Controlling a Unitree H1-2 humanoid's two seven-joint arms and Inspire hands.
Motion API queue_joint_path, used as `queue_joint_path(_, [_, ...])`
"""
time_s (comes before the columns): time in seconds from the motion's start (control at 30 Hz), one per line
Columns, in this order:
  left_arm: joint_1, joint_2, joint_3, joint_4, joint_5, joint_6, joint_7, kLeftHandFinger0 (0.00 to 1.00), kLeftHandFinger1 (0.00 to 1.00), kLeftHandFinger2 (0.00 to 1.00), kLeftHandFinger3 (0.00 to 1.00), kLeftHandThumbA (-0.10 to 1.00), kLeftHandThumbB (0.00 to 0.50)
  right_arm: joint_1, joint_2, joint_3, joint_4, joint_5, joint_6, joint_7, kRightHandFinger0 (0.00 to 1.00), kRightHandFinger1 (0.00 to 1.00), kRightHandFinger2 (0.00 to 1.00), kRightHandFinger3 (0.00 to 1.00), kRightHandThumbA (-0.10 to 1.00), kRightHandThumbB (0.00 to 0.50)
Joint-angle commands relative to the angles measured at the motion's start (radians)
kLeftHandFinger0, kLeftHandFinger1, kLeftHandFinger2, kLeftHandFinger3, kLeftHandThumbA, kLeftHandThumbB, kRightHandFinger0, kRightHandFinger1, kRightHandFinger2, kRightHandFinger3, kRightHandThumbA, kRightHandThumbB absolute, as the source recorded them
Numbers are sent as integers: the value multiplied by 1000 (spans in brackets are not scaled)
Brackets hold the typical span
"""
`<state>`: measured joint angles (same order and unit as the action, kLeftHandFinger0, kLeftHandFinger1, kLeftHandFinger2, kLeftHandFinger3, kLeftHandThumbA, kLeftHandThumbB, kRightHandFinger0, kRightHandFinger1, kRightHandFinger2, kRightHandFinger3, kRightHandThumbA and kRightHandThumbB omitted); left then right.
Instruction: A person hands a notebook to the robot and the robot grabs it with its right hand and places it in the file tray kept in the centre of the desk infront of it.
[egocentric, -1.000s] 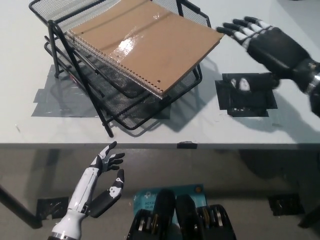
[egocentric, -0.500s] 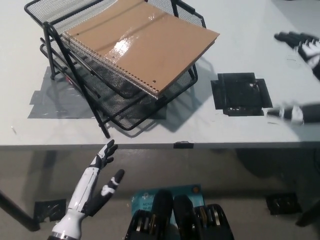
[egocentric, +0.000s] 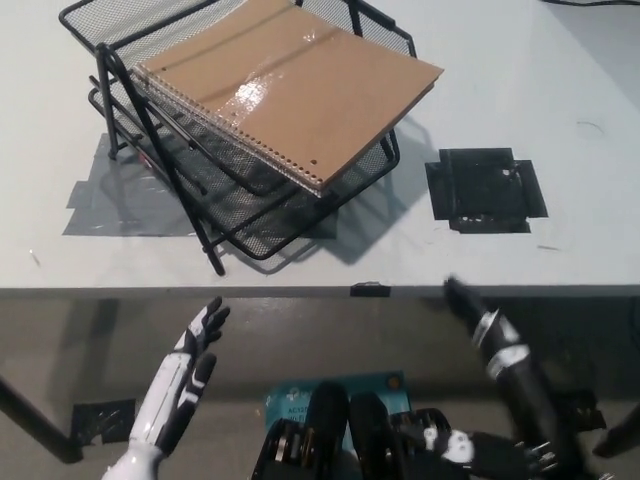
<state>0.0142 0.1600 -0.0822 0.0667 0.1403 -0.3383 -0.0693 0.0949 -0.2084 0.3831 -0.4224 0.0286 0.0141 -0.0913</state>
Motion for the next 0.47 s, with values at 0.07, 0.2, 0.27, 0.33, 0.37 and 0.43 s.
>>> queue_joint_path(0.07, [40, 1, 5, 6, -57, -102, -8, 1000, 1000, 1000, 1000, 1000, 389, 29, 56, -62, 140, 138, -128, 93, 1000, 1000, 1000, 1000, 1000, 346])
queue_joint_path(0.2, [73, -4, 1, 2, -58, -107, -6, 1000, 1000, 1000, 1000, 1000, 382, 57, 54, -69, 166, 149, -129, 126, 1000, 1000, 1000, 1000, 1000, 360])
queue_joint_path(0.27, [86, -2, -1, 2, -58, -115, -8, 1000, 1000, 1000, 1000, 1000, 380, 68, 54, -71, 177, 149, -132, 139, 1000, 1000, 1000, 1000, 1000, 346])
queue_joint_path(0.33, [91, 1, -1, 5, -62, -127, -11, 1000, 1000, 1000, 1000, 1000, 364, 76, 59, -73, 175, 143, -122, 142, 1000, 1000, 1000, 1000, 1000, 339])
queue_joint_path(0.37, [97, 0, -3, 5, -63, -131, -8, 1000, 1000, 1000, 1000, 1000, 352, 84, 62, -74, 173, 133, -119, 144, 1000, 1000, 1000, 1000, 1000, 337])
queue_joint_path(0.43, [99, -1, -2, 7, -63, -131, -6, 1000, 1000, 1000, 1000, 1000, 350, 85, 63, -75, 174, 126, -120, 145, 1000, 1000, 1000, 1000, 1000, 338])
